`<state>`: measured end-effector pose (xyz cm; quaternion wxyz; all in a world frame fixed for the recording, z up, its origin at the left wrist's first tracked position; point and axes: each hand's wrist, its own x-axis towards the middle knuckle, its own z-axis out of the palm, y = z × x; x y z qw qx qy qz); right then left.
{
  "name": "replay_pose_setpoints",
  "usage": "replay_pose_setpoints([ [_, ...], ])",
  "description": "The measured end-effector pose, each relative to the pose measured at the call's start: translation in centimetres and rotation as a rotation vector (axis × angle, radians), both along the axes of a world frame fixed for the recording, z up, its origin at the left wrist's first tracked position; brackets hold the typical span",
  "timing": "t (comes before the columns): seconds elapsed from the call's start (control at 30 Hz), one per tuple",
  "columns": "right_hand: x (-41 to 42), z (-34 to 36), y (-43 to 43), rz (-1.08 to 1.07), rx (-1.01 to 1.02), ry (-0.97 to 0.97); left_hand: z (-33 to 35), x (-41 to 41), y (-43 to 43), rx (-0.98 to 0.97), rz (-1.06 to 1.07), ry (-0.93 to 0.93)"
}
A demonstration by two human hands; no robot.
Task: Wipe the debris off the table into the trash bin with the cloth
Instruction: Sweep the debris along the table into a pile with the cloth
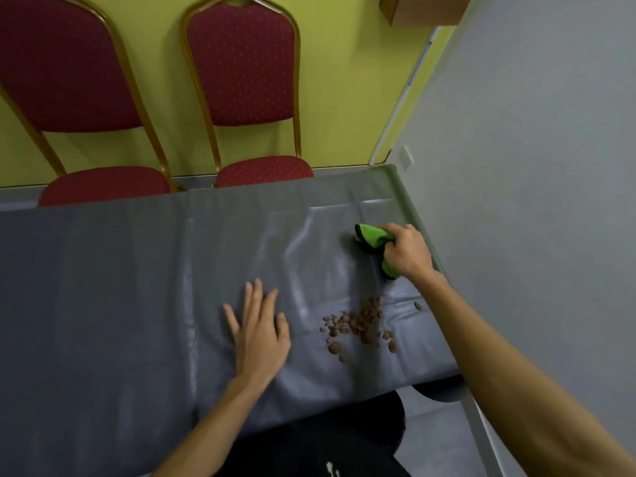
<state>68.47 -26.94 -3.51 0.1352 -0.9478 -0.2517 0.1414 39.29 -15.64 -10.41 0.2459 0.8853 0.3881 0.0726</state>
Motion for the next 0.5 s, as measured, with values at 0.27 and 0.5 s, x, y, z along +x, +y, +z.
replay_pose_setpoints([
  [0.27, -5.0, -1.8, -1.0, 0.199, -0.148, 0.126, -1.2, -1.3, -0.6, 0.178, -0.149, 0.118],
  [0.5, -0.8, 2.7, -4.2, 0.145, -0.098, 0.119, -1.2, -1.4, -0.3, 0.184, -0.166, 0.134],
])
